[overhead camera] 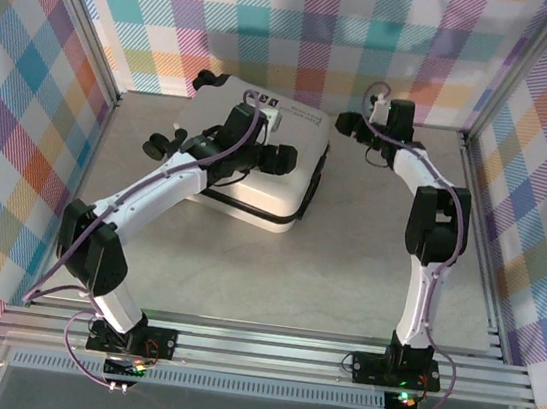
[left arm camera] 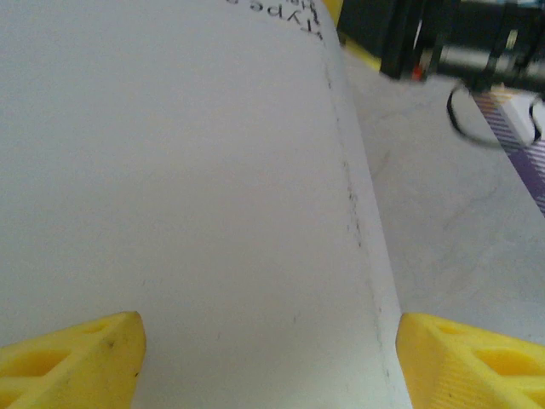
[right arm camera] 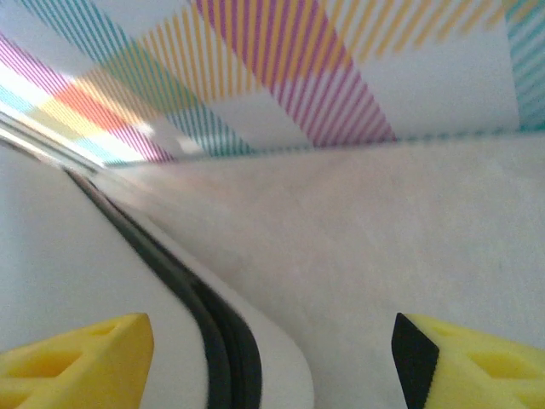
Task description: Pack the luggage
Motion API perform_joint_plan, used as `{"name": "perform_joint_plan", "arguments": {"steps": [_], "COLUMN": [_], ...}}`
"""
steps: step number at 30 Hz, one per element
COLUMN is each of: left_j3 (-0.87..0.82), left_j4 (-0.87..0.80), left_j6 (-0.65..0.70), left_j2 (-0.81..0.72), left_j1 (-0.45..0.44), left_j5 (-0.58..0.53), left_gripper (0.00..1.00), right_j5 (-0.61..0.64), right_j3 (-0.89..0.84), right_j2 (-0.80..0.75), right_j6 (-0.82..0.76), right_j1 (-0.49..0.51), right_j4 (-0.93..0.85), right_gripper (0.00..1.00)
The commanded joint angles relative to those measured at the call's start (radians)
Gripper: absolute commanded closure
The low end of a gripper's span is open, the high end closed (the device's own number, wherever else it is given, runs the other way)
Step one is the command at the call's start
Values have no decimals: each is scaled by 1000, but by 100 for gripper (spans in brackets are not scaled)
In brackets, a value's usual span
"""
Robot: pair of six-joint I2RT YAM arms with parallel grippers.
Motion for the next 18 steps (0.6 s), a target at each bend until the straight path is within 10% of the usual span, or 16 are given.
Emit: {"name": "perform_joint_plan", "arguments": {"steps": [1, 8, 18], "left_j3": [-45, -176, -456], "left_j4": [-251, -255, -242], "left_j6": [-62, -123, -220], "left_j2": [-52, -224, -501], "left_j1": [2, 11, 77], "left_j5": [-33, -112, -128], "left_gripper": [21, 20, 18], "right_j5": [-102, -302, -520], "right_j3": [161, 567, 570], "right_j2": [68, 308, 388], "right_j6": [94, 123, 321], "right_j1": [-4, -2, -2], "right_j4": [-109, -268, 20], "right_gripper": [22, 20, 11]}}
